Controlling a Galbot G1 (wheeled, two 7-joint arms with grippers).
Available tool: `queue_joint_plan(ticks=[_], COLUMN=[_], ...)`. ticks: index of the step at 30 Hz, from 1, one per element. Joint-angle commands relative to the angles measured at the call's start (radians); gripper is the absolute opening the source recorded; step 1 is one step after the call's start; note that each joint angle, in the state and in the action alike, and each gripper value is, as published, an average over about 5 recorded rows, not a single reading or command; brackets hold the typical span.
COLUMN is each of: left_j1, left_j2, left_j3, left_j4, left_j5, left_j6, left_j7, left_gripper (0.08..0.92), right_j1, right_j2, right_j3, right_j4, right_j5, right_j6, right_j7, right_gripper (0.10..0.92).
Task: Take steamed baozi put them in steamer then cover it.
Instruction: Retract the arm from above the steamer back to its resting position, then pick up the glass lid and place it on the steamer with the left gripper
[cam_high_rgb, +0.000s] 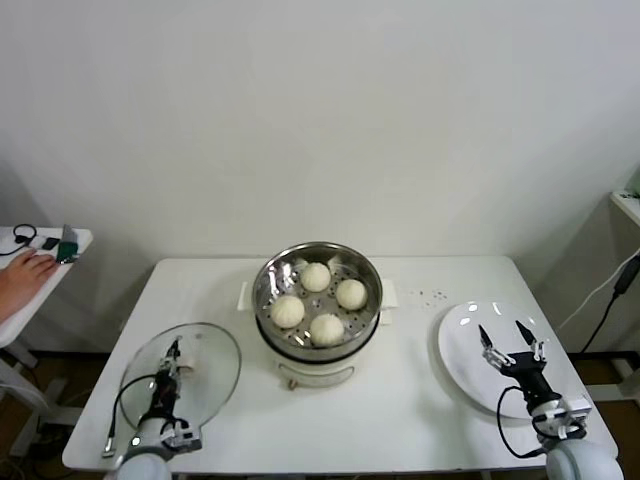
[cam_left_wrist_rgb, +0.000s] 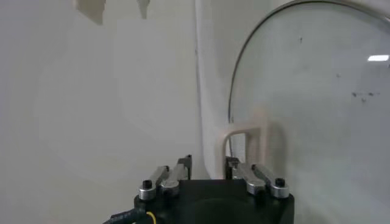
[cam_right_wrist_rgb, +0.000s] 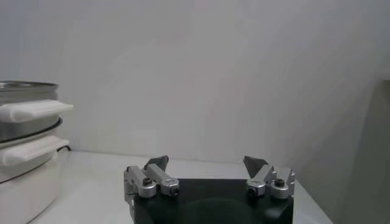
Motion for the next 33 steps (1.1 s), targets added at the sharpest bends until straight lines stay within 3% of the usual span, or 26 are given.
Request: queue_joint_plan(ticks=[1,6,9,18,25,33], left_j1=[-0.004,0.027,0.066,0.195,0.242,0.184], left_j2=[0.001,0.009,0.019,0.074,0.164,0.263], left_j3=[0.004,0.007,0.006,-0.003,0.005,0.077], left_j4=[-0.007,-0.076,-0.155,-0.430,-0.614,-0.647], left_j5=[-0.031,-0.064,-0.083,-0.084,-0.059,-0.094], left_j6=[-0.004,0.014,0.052,0.261,0.401,0.470], left_j7=[-0.011,-0.022,-0.034,-0.065,-0.036,-0.005], left_gripper=[0.320,0.182,0.147,0.147,0.147,0.147], right_j1=[-0.001,0.002,0.008,0.052,0.114,0.199], right_j2=[0.018,0.017,0.014,-0.005,-0.028,-0.045], right_j3=[0.003,0.006,0.005,-0.024,-0.070,-0.153], right_j4=[-0.006,-0.011,-0.015,-0.038,-0.067,-0.110], right_j5=[-0.017,-0.018,-0.018,-0.027,-0.046,-0.078], right_j6=[0.004,0.007,0.007,0.005,-0.003,-0.018], right_j7=[-0.004,-0.005,-0.005,-0.002,0.009,0.029], right_gripper=[0.823,0.823,0.823,0.823,0.823,0.823])
